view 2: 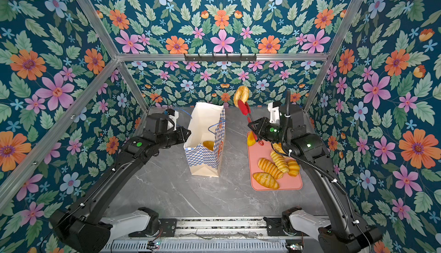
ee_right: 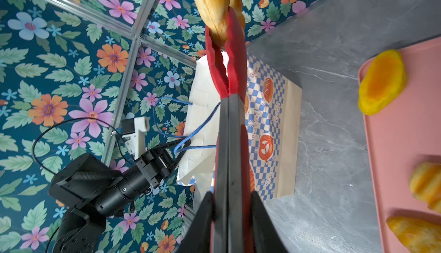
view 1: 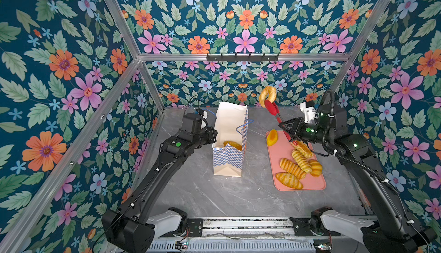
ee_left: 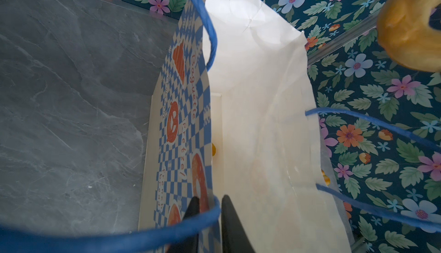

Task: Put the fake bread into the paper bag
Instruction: 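Lift the bagel with the tongs and swing it over the bag opening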

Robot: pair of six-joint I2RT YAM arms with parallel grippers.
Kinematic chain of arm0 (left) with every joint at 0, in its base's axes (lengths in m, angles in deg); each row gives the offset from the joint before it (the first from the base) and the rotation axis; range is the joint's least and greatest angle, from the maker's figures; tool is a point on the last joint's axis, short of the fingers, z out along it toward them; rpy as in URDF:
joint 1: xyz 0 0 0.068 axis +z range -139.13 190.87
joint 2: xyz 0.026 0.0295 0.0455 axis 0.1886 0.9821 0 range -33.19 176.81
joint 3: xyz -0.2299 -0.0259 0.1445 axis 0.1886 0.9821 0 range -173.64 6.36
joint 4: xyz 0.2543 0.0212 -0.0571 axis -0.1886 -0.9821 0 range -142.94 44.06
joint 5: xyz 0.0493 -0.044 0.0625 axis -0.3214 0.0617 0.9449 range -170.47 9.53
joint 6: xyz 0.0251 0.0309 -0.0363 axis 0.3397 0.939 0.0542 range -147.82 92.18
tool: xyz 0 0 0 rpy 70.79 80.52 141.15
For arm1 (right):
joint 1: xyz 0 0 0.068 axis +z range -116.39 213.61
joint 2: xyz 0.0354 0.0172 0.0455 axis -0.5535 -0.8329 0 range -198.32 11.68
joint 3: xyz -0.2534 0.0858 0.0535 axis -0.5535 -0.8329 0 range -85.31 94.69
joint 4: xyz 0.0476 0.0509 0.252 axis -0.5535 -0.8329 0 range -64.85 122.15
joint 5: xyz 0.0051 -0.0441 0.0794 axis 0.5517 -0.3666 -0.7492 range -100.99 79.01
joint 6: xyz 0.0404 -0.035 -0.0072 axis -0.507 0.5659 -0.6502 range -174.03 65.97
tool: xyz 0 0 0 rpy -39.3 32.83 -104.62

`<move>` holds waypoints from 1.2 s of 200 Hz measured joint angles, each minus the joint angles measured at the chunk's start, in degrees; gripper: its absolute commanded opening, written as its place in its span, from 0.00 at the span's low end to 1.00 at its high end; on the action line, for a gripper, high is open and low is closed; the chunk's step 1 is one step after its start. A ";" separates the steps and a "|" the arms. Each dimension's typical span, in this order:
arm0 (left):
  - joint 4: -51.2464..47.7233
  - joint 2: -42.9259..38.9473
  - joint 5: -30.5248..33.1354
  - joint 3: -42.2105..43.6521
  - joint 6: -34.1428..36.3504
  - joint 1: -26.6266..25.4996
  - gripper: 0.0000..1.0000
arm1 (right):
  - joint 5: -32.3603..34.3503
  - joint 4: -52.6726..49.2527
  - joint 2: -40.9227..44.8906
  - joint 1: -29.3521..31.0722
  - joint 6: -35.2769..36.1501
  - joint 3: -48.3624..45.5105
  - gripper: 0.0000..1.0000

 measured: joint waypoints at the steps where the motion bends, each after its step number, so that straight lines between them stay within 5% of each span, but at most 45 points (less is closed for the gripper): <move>1: 0.00 0.00 0.00 0.00 0.00 0.00 0.16 | 0.13 -0.04 -0.09 0.15 0.04 0.17 0.24; 98: 0.48 0.00 -0.90 0.52 -0.20 0.00 0.04 | 10.60 -5.27 -11.30 16.59 5.16 16.96 0.25; 240: 1.81 -0.02 -1.33 1.29 -1.07 0.00 0.03 | 12.22 -6.58 -15.47 21.22 5.07 15.74 0.26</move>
